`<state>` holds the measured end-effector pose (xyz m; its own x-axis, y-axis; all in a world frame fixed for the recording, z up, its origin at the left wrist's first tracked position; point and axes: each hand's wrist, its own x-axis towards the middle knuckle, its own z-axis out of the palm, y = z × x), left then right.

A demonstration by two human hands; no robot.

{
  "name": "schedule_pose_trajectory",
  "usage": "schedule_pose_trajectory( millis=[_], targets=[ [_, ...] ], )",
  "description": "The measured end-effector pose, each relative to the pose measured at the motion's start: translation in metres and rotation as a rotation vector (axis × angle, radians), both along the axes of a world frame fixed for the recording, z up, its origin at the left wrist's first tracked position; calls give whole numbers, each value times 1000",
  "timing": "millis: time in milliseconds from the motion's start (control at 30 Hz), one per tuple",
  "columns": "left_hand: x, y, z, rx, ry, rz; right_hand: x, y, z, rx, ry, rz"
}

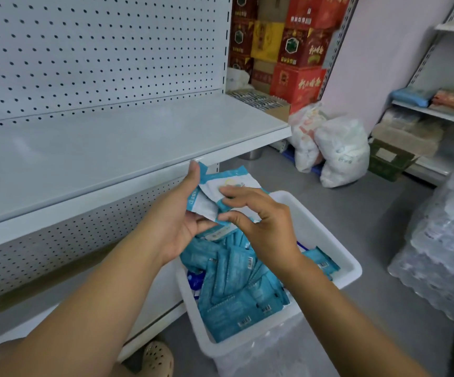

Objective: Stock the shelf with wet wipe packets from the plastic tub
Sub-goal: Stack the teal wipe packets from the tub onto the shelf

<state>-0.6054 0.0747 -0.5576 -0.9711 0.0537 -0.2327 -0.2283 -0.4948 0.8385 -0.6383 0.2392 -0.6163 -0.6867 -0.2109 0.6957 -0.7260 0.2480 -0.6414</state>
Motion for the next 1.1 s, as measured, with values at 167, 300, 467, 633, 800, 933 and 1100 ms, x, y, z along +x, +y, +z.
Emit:
schedule_pose_trajectory(
  millis=[167, 300, 467, 633, 800, 933, 1100],
  targets=[
    [-2, -12, 1, -140, 2, 157, 7, -1, 19, -33, -114, 45],
    [1, -26, 12, -135, 29, 201, 9, -5, 39, -261, -255, -178],
    [14, -48, 37, -112, 109, 307, 3, -31, 69, -409, -702, -70],
    [19, -75, 64, -128, 204, 394, -4, -83, 103, -467, -869, 286],
    [19, -131, 85, -193, 253, 499, -14, -149, 135, -521, -794, 370],
    [22, -197, 87, -274, 232, 647, -22, -213, 143, -429, -825, 434],
    [38, -288, 81, -339, 221, 848, -24, -313, 150, -317, -884, 563]
  ],
)
